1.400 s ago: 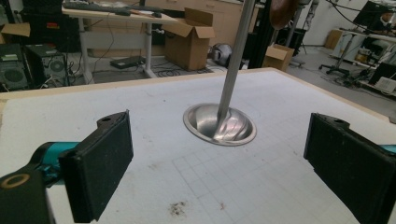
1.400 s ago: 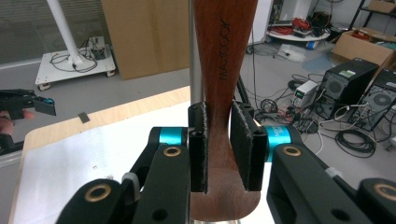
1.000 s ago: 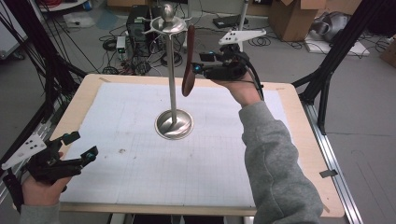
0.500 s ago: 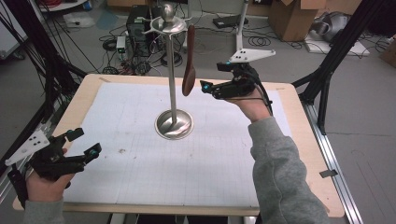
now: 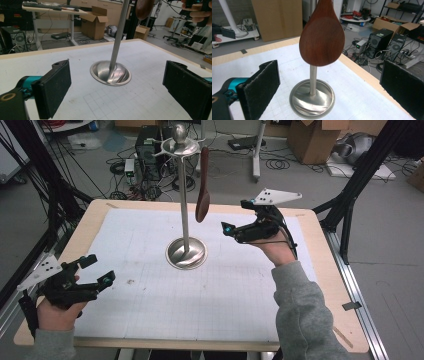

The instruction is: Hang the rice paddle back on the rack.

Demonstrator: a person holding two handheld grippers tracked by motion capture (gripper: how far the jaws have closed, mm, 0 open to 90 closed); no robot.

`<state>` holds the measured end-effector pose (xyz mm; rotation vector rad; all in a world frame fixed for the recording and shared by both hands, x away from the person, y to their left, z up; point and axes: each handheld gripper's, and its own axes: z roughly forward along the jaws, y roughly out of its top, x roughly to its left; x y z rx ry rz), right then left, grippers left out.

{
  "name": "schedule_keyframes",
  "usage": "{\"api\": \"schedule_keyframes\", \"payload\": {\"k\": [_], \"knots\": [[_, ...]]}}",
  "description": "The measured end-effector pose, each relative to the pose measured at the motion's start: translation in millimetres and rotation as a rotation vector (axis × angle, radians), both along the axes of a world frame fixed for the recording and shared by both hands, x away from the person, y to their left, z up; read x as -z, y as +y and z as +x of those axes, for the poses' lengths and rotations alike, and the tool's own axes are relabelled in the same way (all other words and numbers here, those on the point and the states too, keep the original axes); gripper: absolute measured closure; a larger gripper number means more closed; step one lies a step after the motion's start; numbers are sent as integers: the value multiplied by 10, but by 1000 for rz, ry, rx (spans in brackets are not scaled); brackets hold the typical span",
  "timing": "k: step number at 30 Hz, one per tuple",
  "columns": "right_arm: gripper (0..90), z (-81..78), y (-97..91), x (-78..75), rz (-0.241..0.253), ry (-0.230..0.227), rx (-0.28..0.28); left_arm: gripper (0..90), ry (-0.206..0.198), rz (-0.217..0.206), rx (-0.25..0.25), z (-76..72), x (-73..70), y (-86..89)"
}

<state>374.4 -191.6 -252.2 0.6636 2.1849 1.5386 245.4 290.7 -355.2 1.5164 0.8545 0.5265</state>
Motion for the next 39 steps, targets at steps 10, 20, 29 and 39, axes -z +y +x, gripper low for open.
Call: {"api": "schedule_keyframes", "payload": {"k": [10, 20, 29, 39], "knots": [[16, -160, -178, 287, 36, 8, 25, 86, 27, 10, 19, 73, 98, -96], [16, -333, -298, 425, 29, 2, 34, 86, 32, 16, 17, 100, 136, -120], [17, -472, -453, 578, 35, 2, 61, 86, 40, 11, 28, 114, 148, -159], [17, -546, -685, 861, 21, 30, 126, 85, 41, 25, 36, 126, 163, -227]]}}
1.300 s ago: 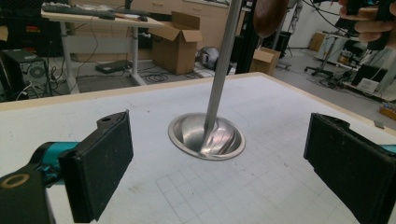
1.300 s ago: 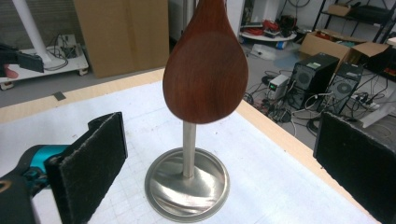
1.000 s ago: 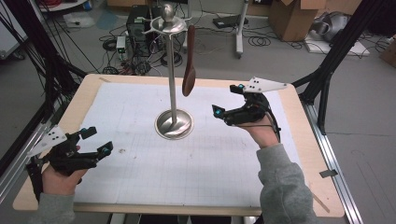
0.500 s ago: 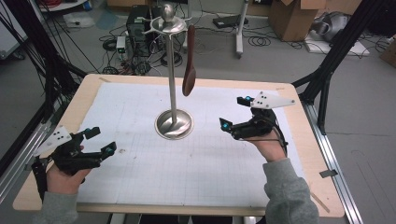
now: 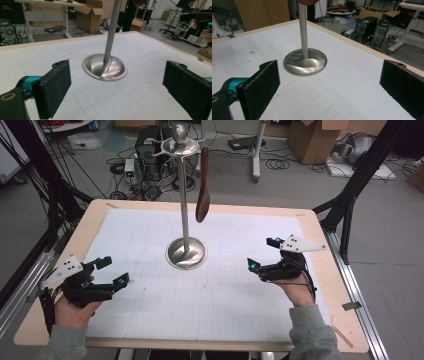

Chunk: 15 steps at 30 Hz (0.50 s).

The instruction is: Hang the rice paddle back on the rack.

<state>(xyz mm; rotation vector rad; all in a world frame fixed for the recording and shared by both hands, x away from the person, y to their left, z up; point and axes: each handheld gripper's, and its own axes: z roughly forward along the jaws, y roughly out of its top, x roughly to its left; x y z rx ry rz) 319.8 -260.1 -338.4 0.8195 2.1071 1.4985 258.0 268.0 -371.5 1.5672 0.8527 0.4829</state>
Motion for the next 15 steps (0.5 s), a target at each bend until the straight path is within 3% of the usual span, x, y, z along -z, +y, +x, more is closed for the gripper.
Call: {"api": "schedule_keyframes", "payload": {"k": [15], "knots": [[17, -148, -238, 213, 24, 21, 51, 86, 18, 38, -23, 21, 79, 3]]}}
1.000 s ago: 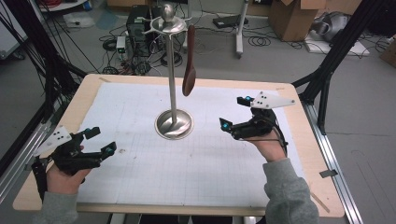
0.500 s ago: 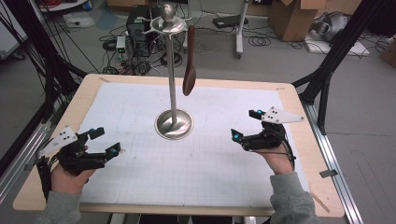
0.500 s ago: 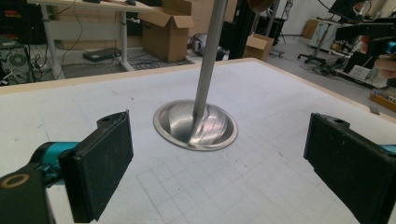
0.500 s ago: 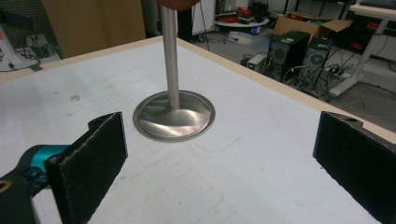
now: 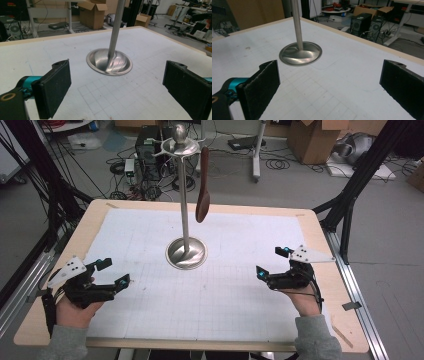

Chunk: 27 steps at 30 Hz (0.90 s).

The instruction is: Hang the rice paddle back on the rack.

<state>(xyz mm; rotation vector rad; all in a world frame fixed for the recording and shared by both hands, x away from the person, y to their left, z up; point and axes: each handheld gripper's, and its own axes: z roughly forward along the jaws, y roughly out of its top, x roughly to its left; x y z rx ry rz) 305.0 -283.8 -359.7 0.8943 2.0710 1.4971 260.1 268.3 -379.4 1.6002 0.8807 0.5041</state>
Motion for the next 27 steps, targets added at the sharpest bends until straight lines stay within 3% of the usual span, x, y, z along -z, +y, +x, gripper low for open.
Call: {"api": "schedule_keyframes", "payload": {"k": [4, 8, 19, 27], "knots": [[17, -31, -63, 55, 7, 5, 15, 86, 3, 0, -6, 8, 20, 8], [17, -65, -121, 96, 14, 12, 25, 80, -18, 5, -17, 3, 14, -8], [17, -169, -263, 244, 4, 36, 55, 80, 5, 2, -20, 21, 75, 23], [17, -259, -394, 328, 43, 45, 86, 81, 19, 16, -20, 37, 112, 17]]}}
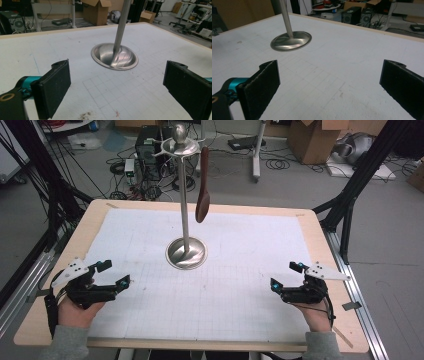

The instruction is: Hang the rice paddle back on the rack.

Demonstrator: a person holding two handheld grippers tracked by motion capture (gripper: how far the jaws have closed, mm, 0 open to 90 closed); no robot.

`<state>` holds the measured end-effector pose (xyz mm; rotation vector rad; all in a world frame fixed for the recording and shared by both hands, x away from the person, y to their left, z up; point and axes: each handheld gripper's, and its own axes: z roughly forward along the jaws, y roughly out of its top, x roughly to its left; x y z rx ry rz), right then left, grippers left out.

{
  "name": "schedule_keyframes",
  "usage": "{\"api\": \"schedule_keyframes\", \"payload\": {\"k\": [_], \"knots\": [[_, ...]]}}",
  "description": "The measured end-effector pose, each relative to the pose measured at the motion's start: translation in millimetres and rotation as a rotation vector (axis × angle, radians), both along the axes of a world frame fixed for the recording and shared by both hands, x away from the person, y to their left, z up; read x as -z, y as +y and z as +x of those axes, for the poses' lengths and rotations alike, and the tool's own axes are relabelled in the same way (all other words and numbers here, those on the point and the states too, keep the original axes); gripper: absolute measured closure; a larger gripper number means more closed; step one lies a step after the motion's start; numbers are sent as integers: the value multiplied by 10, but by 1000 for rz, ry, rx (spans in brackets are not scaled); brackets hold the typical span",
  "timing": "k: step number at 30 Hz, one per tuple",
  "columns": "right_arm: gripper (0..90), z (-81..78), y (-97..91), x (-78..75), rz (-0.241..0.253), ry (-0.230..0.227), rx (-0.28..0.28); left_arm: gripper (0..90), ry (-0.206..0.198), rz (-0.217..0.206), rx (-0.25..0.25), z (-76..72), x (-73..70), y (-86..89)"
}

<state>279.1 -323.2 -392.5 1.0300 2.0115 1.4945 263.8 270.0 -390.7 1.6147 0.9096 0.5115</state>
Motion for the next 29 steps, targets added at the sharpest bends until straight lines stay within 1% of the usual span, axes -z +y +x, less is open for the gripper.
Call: {"api": "schedule_keyframes", "payload": {"k": [4, 8, 12, 16, 17, 23, 26, 27, 29], "knots": [[17, -40, -32, 38, 0, 13, 7, 81, 4, -1, 4, 4, 6, -4], [17, -66, -73, 72, 7, 10, 12, 81, 4, -1, 6, 6, 12, 1], [17, -97, -114, 104, 24, 9, 28, 81, 7, -3, 3, 9, 27, 8], [17, -137, -185, 122, 20, 11, 46, 81, 7, -6, 1, 9, 34, 19], [17, -153, -213, 125, 21, 4, 51, 81, 5, -4, 1, 8, 31, 23], [17, -207, -320, 154, 45, 10, 81, 81, 2, -9, -8, -2, 27, 36], [17, -216, -311, 132, 61, 3, 76, 81, -3, -4, -9, -12, 14, 38], [17, -218, -299, 117, 60, -6, 70, 81, -3, -8, -9, -16, 10, 36], [17, -226, -268, 95, 62, -7, 64, 81, -6, -11, -8, -26, 1, 31]]}}
